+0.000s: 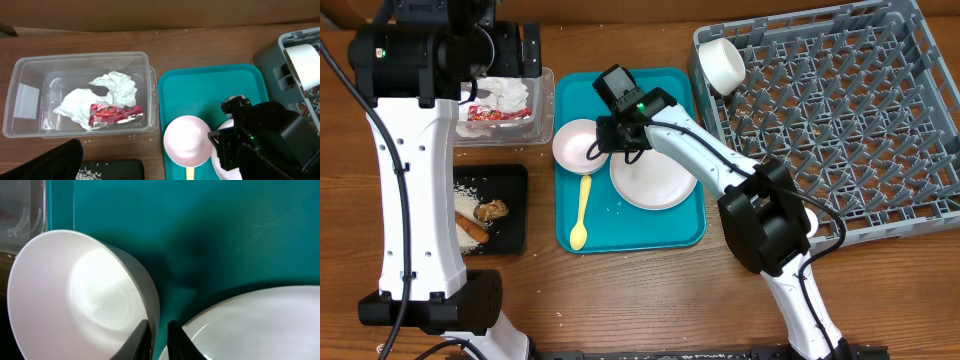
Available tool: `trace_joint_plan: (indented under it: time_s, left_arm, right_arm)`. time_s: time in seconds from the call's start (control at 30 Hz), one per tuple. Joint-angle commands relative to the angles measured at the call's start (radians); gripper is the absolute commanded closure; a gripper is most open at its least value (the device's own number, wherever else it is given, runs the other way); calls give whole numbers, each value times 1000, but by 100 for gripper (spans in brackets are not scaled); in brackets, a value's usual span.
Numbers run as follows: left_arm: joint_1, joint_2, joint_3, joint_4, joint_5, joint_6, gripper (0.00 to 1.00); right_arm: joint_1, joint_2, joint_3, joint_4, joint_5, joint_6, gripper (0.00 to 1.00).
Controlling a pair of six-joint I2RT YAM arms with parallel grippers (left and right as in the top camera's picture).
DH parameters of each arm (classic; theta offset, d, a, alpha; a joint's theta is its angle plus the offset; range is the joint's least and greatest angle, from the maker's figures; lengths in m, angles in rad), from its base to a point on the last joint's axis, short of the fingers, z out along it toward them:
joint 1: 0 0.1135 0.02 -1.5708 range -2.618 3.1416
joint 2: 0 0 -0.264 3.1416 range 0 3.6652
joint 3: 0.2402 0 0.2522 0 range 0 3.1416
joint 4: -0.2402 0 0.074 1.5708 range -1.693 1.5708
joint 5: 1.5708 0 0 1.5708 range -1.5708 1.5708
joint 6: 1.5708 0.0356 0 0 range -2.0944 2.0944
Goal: Sort waste into correct bins and load items into the dishwasher
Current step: 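Grasp the pink bowl rim with the right gripper, then lift the pink bowl and set it in the dish rack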
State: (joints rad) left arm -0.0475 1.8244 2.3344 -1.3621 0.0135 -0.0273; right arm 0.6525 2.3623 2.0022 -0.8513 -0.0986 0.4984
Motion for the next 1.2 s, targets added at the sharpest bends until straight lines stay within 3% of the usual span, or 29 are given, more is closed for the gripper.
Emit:
trace_joint_plan:
  time_s: [0.0,0.17,0.27,0.47,0.67,1.03,1.17]
  left_arm:
    - [0,2,0,2,-6,-3,0]
    - [1,2,0,2,-6,-3,0]
    - [0,2,0,2,-6,-3,0]
    - [0,2,0,2,-6,-3,0]
    - [0,2,0,2,-6,-3,0]
    - [1,2,0,2,-6,-3,0]
    - [0,2,0,2,-6,-3,0]
  right_arm:
    - [14,13,7,1,1,4,85]
    - [21,13,7,0,1,4,85]
    - [21,13,7,3,2,4,96]
    - [3,-6,13,-1,53,26,96]
    - [-68,-116,121,-111,149,-26,96]
    - [-194,-524,208,-354,524,-34,96]
    - [-202,-628,208,-463,827,-8,96]
